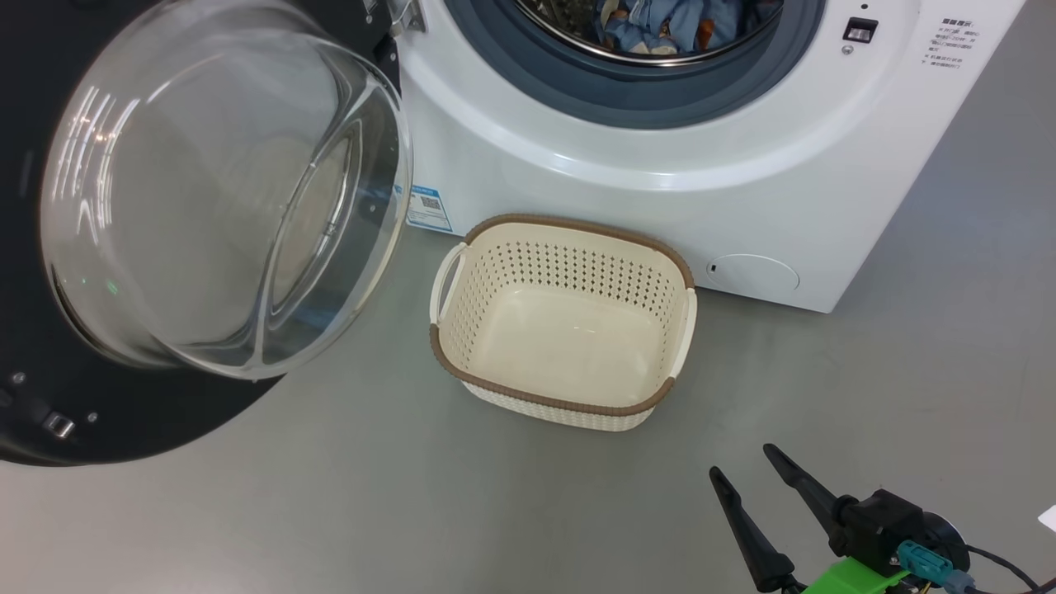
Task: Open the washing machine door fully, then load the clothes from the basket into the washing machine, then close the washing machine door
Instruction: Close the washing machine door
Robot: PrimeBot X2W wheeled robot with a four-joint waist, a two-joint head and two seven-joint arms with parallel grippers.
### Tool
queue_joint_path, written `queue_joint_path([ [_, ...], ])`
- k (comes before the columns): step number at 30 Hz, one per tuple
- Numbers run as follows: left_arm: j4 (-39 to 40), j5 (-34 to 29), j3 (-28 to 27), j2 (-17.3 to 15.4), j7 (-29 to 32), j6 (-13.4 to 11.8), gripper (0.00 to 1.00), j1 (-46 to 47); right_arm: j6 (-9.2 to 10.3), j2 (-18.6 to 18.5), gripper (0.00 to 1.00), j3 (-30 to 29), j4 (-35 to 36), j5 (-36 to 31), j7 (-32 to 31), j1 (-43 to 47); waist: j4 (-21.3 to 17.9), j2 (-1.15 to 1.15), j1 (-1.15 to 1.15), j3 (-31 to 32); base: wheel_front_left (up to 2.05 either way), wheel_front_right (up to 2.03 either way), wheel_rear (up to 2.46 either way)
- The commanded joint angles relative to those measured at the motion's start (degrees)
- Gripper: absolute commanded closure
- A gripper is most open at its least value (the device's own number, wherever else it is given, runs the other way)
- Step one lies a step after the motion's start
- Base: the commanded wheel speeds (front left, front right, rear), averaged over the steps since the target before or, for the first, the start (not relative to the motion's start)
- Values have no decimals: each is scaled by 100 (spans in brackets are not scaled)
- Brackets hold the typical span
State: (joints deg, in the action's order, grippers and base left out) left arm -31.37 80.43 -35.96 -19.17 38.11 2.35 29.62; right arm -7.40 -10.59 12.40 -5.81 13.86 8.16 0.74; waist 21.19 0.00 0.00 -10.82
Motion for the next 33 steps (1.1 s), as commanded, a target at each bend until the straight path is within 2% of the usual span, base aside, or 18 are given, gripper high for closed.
queue_joint_path([
  [1, 102, 38, -25, -267, 140, 44, 100, 77, -9, -16, 0, 142, 164, 28, 7, -189, -2, 0, 0, -9, 0, 0, 0],
  [10, 214, 322, -31, -256, 636, 7, 100, 31, -9, 22, 0, 135, 116, 29, 28, -217, 61, 0, 0, -17, 0, 0, 0],
  [13, 626, 599, 13, -166, 1208, -236, 100, -133, -9, 52, 0, 195, -2, 68, 102, -271, 15, 0, 0, 50, 0, 0, 0],
  [27, 1676, 1058, 244, 153, 2177, -761, 100, -506, -9, 148, 0, 229, -209, 105, 245, -327, -169, 0, 0, 143, 0, 0, 0],
  [33, 2124, 1211, 331, 275, 2489, -1080, 100, -694, -9, 214, 0, 288, -313, 121, 324, -378, -357, 0, 0, 217, 0, 0, 0],
])
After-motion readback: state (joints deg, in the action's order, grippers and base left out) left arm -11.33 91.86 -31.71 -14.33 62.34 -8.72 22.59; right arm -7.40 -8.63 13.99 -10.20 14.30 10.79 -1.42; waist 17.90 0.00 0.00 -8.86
